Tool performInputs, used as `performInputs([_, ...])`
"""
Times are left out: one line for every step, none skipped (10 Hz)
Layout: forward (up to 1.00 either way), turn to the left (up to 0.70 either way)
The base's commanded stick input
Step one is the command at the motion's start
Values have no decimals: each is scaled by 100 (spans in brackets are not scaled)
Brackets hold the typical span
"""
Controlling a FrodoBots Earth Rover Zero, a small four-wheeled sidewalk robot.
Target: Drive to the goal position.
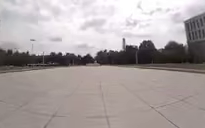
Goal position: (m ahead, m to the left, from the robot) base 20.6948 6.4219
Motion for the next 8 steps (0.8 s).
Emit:
performInputs([100, 0])
performInputs([100, 0])
performInputs([100, 0])
performInputs([100, 0])
performInputs([100, 0])
performInputs([100, 0])
performInputs([100, 0])
performInputs([100, 0])
